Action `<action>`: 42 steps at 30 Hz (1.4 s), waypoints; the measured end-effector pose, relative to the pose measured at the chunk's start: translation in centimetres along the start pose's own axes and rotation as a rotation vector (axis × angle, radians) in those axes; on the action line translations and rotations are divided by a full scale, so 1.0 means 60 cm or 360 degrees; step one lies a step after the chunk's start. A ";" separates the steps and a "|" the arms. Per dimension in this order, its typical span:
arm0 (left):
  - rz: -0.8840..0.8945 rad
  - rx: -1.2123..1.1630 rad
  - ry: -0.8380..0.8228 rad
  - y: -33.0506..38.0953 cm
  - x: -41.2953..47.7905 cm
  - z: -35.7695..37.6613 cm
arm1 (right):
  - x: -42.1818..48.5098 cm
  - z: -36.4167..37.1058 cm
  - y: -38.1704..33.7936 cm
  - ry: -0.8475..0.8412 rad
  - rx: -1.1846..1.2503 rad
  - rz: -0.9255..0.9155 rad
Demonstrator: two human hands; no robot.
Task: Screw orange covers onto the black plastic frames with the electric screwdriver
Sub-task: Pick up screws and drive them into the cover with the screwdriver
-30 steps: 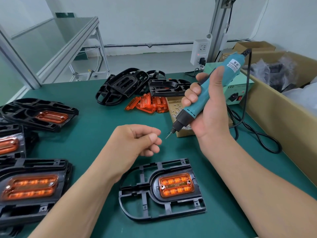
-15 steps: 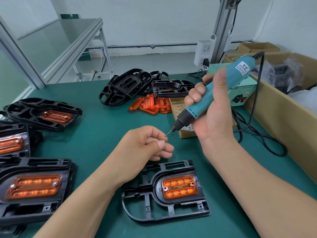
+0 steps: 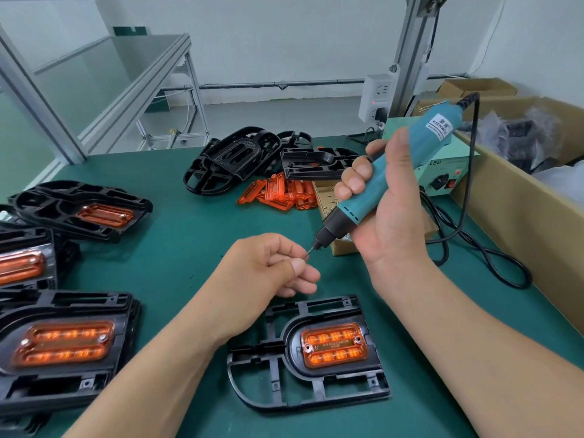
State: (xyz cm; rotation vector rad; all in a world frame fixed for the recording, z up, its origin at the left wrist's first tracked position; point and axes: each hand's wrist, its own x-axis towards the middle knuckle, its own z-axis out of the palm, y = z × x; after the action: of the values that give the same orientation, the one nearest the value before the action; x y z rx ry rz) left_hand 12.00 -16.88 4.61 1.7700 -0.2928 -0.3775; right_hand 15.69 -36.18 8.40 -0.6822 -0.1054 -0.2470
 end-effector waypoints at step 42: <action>-0.0023 0.0913 -0.0668 0.048 -0.041 -0.047 | -0.078 0.038 0.012 -0.1009 -0.0170 0.0570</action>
State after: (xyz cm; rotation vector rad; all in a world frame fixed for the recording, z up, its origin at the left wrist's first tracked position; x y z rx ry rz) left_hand 10.92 -14.05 8.21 2.2423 -0.7445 -0.7311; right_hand 11.32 -33.30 8.88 -0.8536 -0.5727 0.3180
